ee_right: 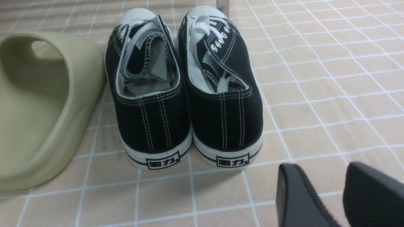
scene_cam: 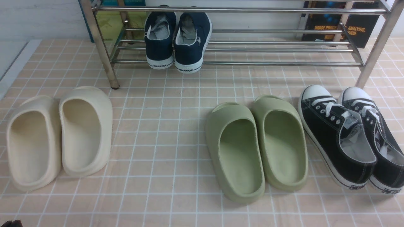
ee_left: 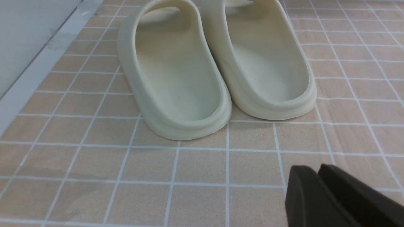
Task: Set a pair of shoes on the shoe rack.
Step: Use the right arm to grab the shoe closest to it
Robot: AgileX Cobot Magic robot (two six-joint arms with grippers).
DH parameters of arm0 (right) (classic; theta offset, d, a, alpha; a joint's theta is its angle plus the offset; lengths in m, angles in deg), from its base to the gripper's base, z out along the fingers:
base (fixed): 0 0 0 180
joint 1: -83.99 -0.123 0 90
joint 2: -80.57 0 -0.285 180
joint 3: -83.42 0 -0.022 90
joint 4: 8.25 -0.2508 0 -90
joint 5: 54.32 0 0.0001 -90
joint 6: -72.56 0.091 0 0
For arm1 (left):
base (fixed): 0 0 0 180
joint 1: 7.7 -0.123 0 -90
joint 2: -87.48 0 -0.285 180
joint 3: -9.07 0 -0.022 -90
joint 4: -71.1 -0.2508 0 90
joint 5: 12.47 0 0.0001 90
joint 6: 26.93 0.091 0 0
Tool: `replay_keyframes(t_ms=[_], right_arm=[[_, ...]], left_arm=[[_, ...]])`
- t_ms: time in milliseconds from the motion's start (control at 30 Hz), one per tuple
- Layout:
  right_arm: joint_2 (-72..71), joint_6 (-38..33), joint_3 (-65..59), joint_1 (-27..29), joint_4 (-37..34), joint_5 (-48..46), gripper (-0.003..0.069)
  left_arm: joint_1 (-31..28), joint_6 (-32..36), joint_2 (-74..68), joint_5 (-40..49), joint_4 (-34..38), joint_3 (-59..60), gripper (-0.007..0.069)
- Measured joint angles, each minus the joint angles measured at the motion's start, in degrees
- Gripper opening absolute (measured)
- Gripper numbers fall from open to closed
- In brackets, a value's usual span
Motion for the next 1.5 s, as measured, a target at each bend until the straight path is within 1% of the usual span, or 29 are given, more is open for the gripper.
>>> replay_keyframes(t_ms=[100,1300,1500], right_arm=[[0.00,0.00,0.00,0.00,0.00,0.00,0.0240],[0.00,0.00,0.00,0.00,0.00,0.00,0.0240],[0.00,0.00,0.00,0.00,0.00,0.00,0.0240]], left_arm=[[0.00,0.00,0.00,0.05,-1.95,0.00,0.0090],[0.00,0.00,0.00,0.11,-2.99,0.00,0.0121],[0.00,0.00,0.00,0.11,-4.42,0.00,0.0129]])
